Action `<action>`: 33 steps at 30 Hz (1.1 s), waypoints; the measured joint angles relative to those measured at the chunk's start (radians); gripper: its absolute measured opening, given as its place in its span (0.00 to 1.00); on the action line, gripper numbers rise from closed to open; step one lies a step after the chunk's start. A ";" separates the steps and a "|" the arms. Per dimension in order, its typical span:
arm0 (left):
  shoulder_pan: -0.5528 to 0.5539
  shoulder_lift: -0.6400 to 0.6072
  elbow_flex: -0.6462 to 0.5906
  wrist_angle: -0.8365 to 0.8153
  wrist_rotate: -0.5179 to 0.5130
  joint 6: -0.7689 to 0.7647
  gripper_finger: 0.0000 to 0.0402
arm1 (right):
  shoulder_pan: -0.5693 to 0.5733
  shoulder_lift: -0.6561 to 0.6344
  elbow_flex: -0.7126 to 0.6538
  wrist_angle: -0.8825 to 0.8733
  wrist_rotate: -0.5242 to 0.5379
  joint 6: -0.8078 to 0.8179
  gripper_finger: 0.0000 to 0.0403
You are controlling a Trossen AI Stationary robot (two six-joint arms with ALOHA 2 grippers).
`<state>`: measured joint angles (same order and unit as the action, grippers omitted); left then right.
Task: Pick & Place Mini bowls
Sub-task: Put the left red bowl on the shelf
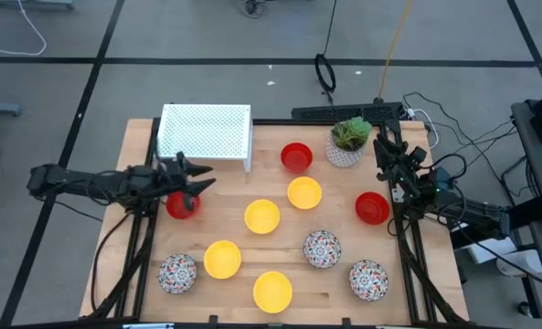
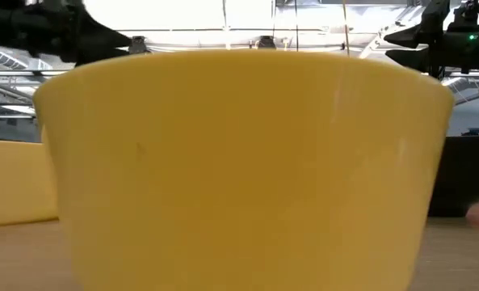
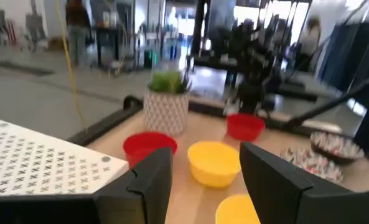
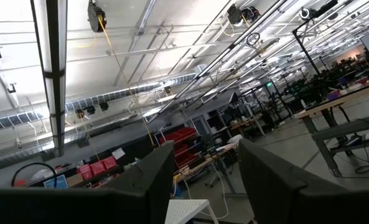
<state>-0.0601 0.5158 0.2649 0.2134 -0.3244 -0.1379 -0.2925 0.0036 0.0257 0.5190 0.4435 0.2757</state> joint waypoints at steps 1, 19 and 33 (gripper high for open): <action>0.000 0.043 0.032 -0.022 0.001 -0.012 0.47 | 0.000 0.000 0.000 0.000 0.000 0.000 0.41; -0.001 0.563 0.447 -0.773 0.173 -0.592 0.47 | 0.000 0.000 0.000 0.000 0.000 0.000 0.41; -0.029 0.607 0.452 -1.198 0.194 -0.985 0.47 | 0.000 0.000 0.000 0.000 0.000 0.000 0.41</action>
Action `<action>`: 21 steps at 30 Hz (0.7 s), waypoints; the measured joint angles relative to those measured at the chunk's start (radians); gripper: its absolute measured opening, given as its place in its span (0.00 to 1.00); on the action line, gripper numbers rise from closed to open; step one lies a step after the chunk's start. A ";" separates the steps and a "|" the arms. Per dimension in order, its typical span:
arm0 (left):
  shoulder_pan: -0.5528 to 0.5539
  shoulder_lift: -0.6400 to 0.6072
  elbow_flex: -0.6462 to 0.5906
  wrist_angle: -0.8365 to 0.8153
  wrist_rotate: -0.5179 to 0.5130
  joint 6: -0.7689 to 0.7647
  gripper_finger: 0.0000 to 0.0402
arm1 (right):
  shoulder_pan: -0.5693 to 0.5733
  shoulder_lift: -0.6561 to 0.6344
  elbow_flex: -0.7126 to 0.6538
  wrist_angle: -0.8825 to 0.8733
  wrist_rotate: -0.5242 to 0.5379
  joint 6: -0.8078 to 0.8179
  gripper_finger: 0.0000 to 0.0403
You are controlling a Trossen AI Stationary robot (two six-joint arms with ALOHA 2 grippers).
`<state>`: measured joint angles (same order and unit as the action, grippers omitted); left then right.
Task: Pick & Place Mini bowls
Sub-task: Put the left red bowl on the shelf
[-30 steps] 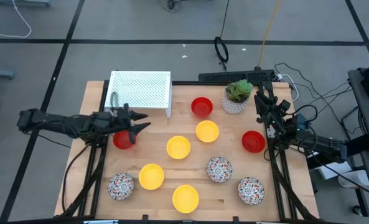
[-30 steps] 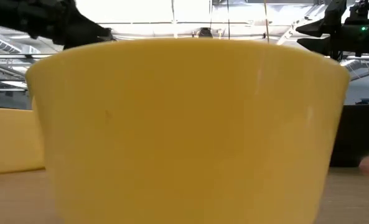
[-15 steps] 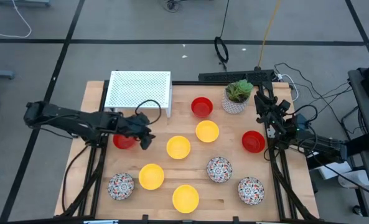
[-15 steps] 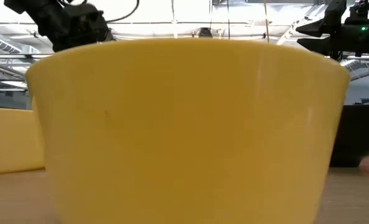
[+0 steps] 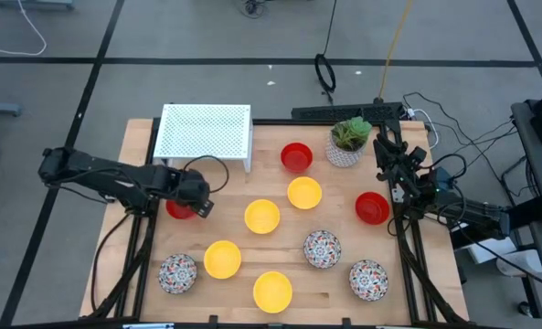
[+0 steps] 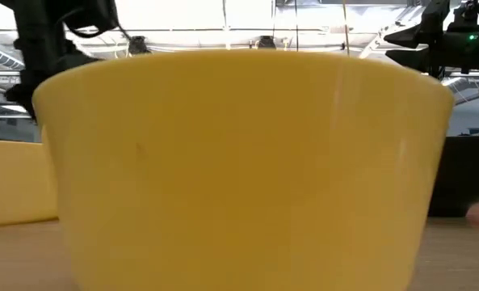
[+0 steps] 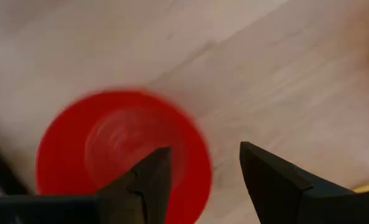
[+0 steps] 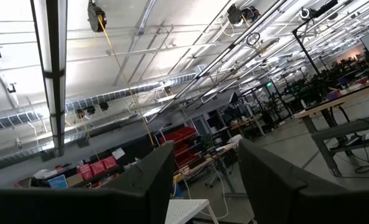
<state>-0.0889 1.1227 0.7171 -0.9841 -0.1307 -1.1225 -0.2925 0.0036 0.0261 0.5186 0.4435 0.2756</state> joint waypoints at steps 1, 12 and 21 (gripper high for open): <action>-0.012 0.008 -0.009 -0.006 0.001 -0.031 0.47 | 0.000 0.000 0.000 0.000 0.000 0.000 0.41; -0.108 0.104 -0.045 -0.004 0.004 -0.173 0.47 | 0.000 0.001 0.000 0.000 0.000 0.000 0.41; -0.157 0.230 -0.045 -0.002 0.008 -0.151 0.43 | 0.000 0.001 0.000 0.000 0.000 0.000 0.41</action>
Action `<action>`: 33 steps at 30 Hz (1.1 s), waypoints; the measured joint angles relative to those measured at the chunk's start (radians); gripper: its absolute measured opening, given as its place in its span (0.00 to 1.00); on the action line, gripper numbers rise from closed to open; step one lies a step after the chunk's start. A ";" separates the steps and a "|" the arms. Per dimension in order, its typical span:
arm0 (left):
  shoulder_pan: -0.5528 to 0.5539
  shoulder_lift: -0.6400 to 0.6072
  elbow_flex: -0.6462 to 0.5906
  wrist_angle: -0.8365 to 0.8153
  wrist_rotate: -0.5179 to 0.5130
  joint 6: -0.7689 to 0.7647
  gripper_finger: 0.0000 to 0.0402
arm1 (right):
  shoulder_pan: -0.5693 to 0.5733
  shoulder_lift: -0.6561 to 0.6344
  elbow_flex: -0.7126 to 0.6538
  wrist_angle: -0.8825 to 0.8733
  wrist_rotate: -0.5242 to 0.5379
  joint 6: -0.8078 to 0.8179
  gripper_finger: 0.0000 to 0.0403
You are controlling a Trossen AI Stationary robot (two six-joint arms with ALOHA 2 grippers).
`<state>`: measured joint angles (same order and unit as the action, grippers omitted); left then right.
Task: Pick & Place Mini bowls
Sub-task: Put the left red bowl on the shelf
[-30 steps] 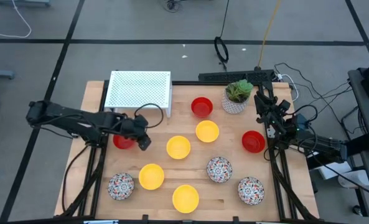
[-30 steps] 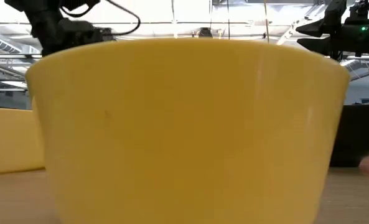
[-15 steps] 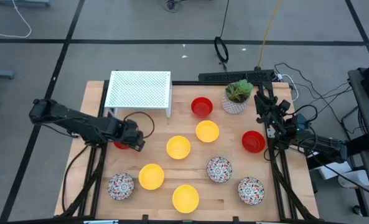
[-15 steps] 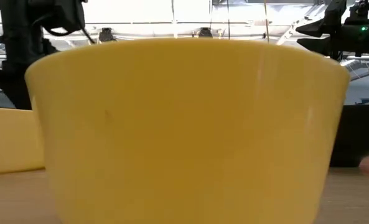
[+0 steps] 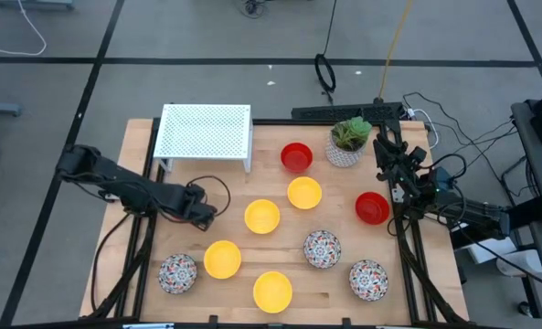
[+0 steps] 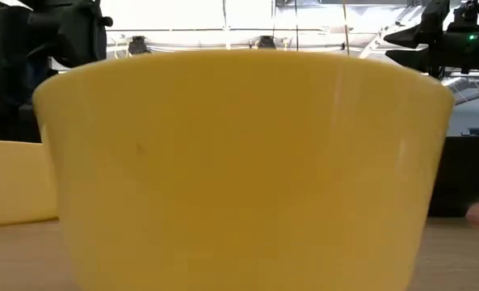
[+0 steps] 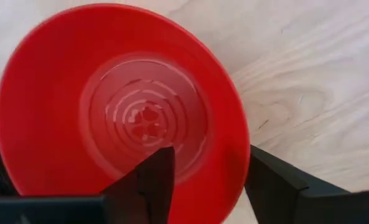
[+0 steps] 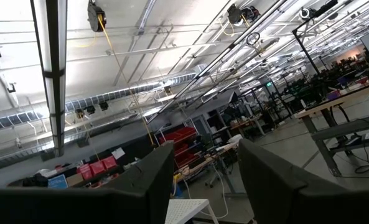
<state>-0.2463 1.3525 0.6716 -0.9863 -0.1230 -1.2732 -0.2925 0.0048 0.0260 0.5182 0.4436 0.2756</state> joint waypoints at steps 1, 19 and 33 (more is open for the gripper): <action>-0.005 0.011 0.000 0.001 0.000 0.012 0.40 | 0.000 0.000 0.000 0.000 0.000 0.000 0.41; 0.012 -0.001 0.104 0.240 0.011 0.402 0.03 | 0.000 0.000 0.000 0.000 0.000 0.000 0.41; 0.108 -0.001 0.547 0.302 -0.435 1.247 0.02 | 0.000 0.000 0.000 0.000 0.000 0.000 0.41</action>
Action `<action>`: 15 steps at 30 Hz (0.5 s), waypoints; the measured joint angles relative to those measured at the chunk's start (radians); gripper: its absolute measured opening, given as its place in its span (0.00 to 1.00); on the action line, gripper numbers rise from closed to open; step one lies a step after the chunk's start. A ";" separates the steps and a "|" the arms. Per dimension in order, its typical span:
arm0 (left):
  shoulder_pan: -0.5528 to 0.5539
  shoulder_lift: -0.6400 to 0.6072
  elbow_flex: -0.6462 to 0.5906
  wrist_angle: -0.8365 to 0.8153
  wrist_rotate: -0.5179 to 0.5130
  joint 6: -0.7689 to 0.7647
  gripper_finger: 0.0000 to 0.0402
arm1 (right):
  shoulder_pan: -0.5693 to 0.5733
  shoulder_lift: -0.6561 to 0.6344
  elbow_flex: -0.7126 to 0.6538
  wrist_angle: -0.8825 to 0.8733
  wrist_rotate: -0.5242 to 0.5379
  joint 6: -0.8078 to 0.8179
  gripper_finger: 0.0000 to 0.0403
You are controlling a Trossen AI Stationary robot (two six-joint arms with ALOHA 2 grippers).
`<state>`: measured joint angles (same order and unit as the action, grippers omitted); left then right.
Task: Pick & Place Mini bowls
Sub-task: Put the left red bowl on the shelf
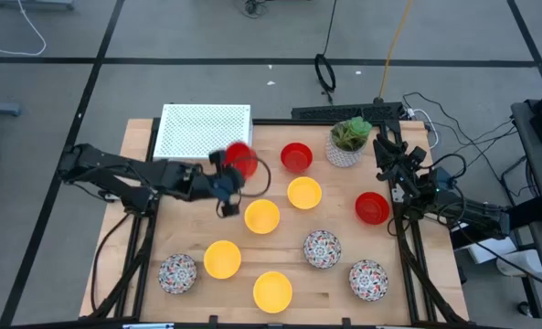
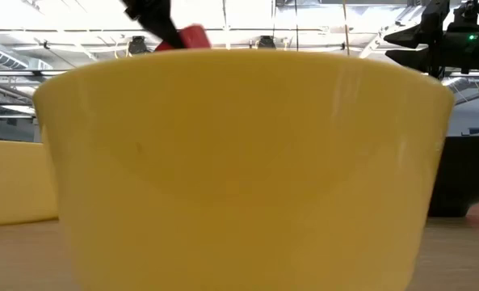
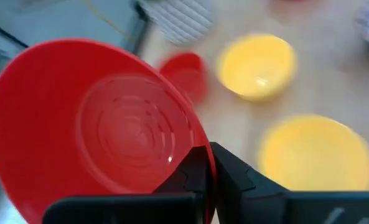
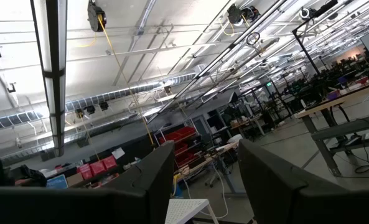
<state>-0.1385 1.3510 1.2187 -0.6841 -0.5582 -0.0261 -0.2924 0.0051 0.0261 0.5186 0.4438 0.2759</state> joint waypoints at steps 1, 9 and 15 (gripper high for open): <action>0.022 0.000 0.019 -0.001 -0.014 0.024 0.02 | 0.000 0.000 0.000 0.000 0.000 0.000 0.41; 0.319 0.000 0.082 -0.128 0.031 0.050 0.02 | 0.000 0.000 0.000 0.000 0.000 0.000 0.41; 0.586 0.002 0.082 -0.259 0.108 0.016 0.04 | 0.000 0.000 0.000 0.000 0.000 0.000 0.41</action>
<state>0.4471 1.3532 1.3003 -0.9435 -0.4507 -0.0105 -0.2926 0.0051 0.0260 0.5186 0.4437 0.2758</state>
